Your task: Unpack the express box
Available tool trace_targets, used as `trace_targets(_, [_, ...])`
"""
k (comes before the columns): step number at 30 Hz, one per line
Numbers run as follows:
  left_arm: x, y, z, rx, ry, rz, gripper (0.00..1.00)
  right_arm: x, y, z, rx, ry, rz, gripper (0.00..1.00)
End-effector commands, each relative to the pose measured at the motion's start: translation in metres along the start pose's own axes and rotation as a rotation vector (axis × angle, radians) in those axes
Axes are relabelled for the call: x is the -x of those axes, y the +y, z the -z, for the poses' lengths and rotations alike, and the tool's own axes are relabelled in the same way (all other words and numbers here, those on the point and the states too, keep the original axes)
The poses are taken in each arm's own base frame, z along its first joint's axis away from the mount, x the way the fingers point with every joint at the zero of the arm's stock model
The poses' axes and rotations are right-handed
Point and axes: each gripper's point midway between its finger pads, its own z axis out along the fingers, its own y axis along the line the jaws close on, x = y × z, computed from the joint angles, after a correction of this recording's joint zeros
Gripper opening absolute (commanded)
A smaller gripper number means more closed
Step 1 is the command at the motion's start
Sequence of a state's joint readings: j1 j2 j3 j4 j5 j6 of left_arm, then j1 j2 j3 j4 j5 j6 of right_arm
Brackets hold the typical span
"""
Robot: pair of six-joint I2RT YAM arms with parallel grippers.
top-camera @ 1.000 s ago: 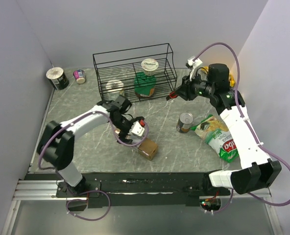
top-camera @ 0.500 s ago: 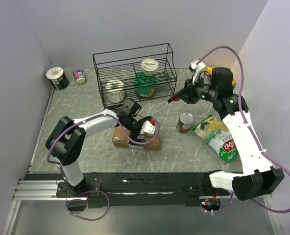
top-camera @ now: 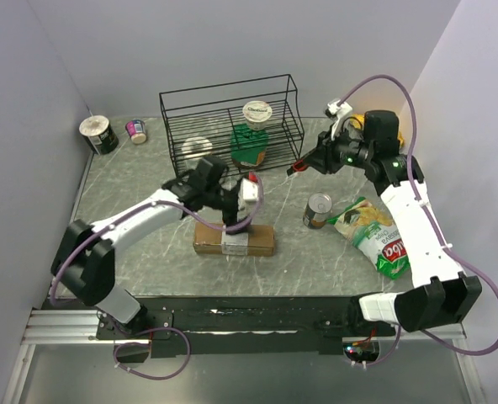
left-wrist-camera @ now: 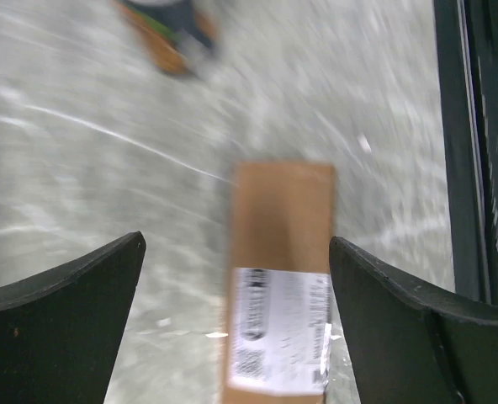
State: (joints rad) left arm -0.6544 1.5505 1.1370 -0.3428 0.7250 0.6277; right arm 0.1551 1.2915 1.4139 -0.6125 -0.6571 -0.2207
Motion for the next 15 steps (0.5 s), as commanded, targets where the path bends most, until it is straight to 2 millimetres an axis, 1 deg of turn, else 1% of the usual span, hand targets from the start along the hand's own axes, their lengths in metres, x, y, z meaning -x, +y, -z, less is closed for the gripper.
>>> trace_targets(1, [0.063, 0.04, 0.076, 0.176, -0.121, 0.199, 0.97, 0.054, -0.001, 0.004, 0.075, -0.116, 0.117, 0.0])
trace_targets(2, [0.079, 0.051, 0.096, 0.203, -0.14, 0.21, 0.96, 0.073, 0.012, 0.011, 0.135, -0.154, 0.153, 0.0])
trace_targets(3, [0.076, 0.054, 0.11, 0.198, -0.136, 0.243, 0.97, 0.076, 0.019, 0.011, 0.181, -0.158, 0.185, 0.0])
trace_targets(4, [0.052, 0.049, 0.129, 0.175, -0.078, 0.324, 0.97, 0.082, 0.025, 0.01, 0.206, -0.175, 0.206, 0.0])
trace_targets(5, [0.051, 0.051, 0.14, 0.174, -0.067, 0.326, 0.96, 0.085, 0.027, 0.007, 0.193, -0.183, 0.211, 0.0])
trace_targets(6, [0.04, 0.047, 0.147, 0.161, -0.045, 0.346, 0.98, 0.087, 0.039, 0.003, 0.211, -0.188, 0.197, 0.0])
trace_targets(7, [0.031, 0.047, 0.157, 0.162, -0.052, 0.359, 0.99, 0.092, 0.045, 0.003, 0.208, -0.205, 0.216, 0.0])
trace_targets(8, [0.018, 0.042, 0.157, 0.162, -0.054, 0.395, 0.98, 0.088, 0.053, -0.001, 0.217, -0.196, 0.23, 0.0])
trace_targets(9, [0.011, 0.042, 0.157, 0.168, -0.066, 0.405, 0.99, 0.086, 0.055, -0.004, 0.193, -0.19, 0.286, 0.0])
trace_targets(10, [0.002, 0.042, 0.16, 0.182, -0.081, 0.428, 0.99, 0.084, 0.077, -0.005, 0.223, -0.194, 0.335, 0.0])
trace_targets(11, [-0.011, 0.041, 0.153, 0.201, -0.098, 0.415, 0.99, 0.074, 0.081, -0.011, 0.224, -0.184, 0.35, 0.0])
trace_targets(12, [-0.019, 0.042, 0.15, 0.222, -0.102, 0.429, 0.99, 0.071, 0.088, -0.011, 0.235, -0.189, 0.35, 0.0])
trace_targets(13, [-0.025, 0.044, 0.147, 0.248, -0.117, 0.466, 0.99, 0.07, 0.106, -0.007, 0.278, -0.208, 0.361, 0.0])
trace_targets(14, [-0.045, 0.037, 0.139, 0.258, -0.102, 0.499, 0.99, 0.063, 0.115, -0.009, 0.32, -0.208, 0.362, 0.0])
trace_targets(15, [-0.044, 0.046, 0.138, 0.291, -0.132, 0.462, 0.99, 0.06, 0.126, -0.009, 0.352, -0.21, 0.382, 0.0])
